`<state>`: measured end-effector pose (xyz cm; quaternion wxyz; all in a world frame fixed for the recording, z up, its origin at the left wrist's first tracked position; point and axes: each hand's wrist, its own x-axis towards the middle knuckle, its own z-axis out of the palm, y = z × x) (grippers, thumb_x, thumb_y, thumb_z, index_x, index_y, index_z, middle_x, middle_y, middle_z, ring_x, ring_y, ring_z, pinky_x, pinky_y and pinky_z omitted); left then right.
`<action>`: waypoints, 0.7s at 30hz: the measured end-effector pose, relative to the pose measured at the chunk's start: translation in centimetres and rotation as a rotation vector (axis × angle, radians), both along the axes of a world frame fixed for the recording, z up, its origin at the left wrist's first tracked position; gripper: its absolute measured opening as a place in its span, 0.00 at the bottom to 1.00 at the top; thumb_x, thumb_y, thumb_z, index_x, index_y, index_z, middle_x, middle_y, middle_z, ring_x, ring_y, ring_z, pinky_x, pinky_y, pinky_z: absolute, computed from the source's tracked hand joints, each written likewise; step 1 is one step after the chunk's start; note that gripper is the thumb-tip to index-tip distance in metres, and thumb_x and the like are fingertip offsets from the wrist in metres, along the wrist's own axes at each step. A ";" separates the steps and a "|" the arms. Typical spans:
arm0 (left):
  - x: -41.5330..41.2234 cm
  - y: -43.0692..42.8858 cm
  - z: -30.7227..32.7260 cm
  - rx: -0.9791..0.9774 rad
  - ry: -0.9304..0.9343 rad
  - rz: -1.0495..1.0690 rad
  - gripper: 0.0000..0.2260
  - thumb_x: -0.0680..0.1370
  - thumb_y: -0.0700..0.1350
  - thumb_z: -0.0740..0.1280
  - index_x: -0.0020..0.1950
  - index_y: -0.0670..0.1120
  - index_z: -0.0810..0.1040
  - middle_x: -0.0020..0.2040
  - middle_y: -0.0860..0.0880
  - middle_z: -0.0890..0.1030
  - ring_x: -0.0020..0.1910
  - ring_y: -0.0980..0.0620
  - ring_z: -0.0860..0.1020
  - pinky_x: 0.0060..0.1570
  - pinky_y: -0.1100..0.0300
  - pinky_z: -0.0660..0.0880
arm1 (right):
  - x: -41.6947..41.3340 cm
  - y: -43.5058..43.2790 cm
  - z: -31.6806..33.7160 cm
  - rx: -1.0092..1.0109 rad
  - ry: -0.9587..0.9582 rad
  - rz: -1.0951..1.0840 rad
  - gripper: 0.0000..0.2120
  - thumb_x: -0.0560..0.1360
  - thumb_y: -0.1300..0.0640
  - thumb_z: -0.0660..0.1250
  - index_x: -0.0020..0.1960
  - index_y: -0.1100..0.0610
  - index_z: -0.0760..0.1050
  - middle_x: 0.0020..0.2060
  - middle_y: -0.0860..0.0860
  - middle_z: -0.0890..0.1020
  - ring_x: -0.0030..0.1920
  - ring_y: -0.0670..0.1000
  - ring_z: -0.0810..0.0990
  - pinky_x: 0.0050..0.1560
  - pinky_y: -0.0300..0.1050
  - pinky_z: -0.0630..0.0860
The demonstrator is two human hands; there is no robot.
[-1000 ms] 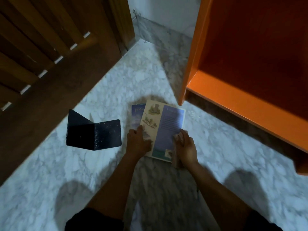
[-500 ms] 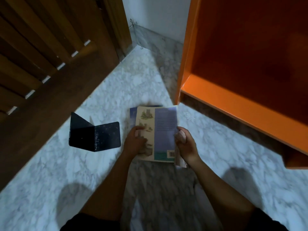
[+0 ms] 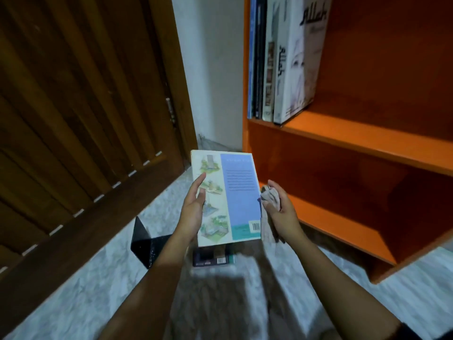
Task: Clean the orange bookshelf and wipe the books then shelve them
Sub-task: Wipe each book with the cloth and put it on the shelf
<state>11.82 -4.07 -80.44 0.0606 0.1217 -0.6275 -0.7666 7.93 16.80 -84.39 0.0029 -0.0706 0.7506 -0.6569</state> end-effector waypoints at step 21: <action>4.2 7.4 10.8 0.100 0.216 -0.082 0.18 0.82 0.40 0.55 0.68 0.58 0.69 0.60 0.51 0.78 0.54 0.54 0.80 0.52 0.53 0.79 | 6.7 -1.1 9.9 0.203 0.301 0.189 0.30 0.79 0.44 0.56 0.77 0.48 0.47 0.73 0.37 0.55 0.70 0.29 0.53 0.71 0.34 0.56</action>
